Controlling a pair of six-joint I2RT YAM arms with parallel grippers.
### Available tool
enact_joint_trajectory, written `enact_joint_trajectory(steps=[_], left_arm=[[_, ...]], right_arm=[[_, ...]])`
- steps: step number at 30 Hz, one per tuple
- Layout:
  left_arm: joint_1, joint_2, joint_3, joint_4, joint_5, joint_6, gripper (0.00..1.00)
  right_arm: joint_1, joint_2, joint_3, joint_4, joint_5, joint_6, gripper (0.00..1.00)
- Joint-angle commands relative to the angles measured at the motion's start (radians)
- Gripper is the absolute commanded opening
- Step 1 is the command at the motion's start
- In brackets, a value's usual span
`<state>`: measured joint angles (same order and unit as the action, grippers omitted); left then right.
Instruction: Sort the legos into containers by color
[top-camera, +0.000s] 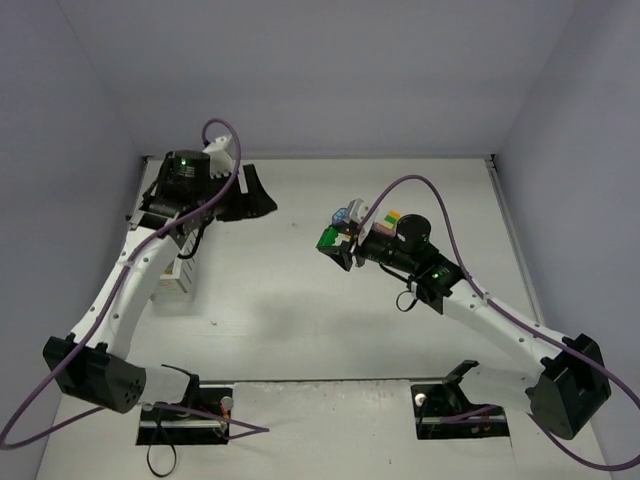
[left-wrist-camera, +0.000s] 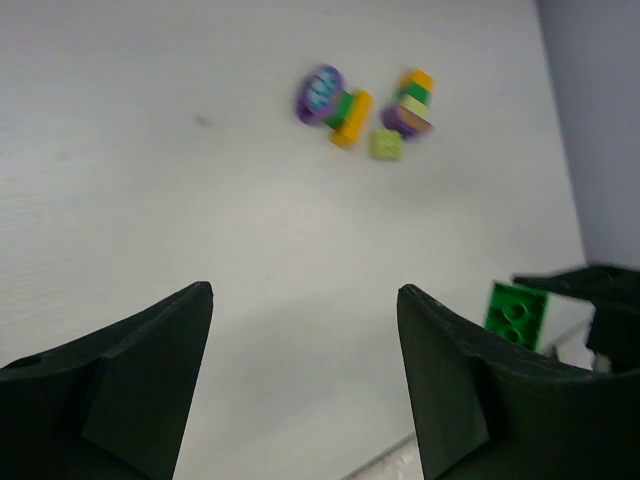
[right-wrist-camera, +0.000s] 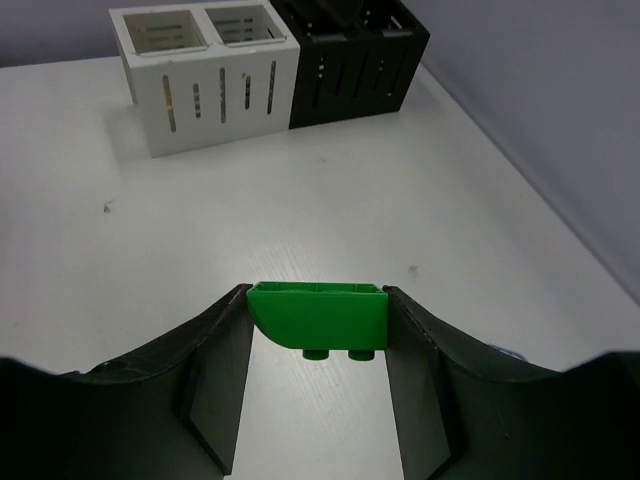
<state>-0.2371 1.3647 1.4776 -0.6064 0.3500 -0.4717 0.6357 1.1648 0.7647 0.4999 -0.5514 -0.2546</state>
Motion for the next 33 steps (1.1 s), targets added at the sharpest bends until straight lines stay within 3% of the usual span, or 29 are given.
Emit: enact_joint_trajectory(steps=[1,9,14,31,33], left_arm=[[-0.051,-0.073,-0.057,0.081,0.208,-0.07,0.68],[-0.186,-0.134,-0.143,0.282,0.355,-0.215,0.68],[-0.243,-0.124,-0.149,0.341,0.357,-0.258,0.68],[-0.334,-0.001,-0.089,0.306,0.346,-0.216,0.68],[-0.338,0.008,-0.086,0.304,0.346,-0.216,0.63]], right_arm=[[0.008,-0.045,0.068,0.011,-0.057,-0.046,0.1],[0.024,-0.042,0.128,-0.046,-0.116,-0.069,0.13],[0.032,-0.03,0.154,-0.055,-0.131,-0.075,0.13],[0.035,-0.027,0.162,-0.066,-0.131,-0.092,0.13],[0.036,-0.025,0.162,-0.067,-0.13,-0.094,0.13]])
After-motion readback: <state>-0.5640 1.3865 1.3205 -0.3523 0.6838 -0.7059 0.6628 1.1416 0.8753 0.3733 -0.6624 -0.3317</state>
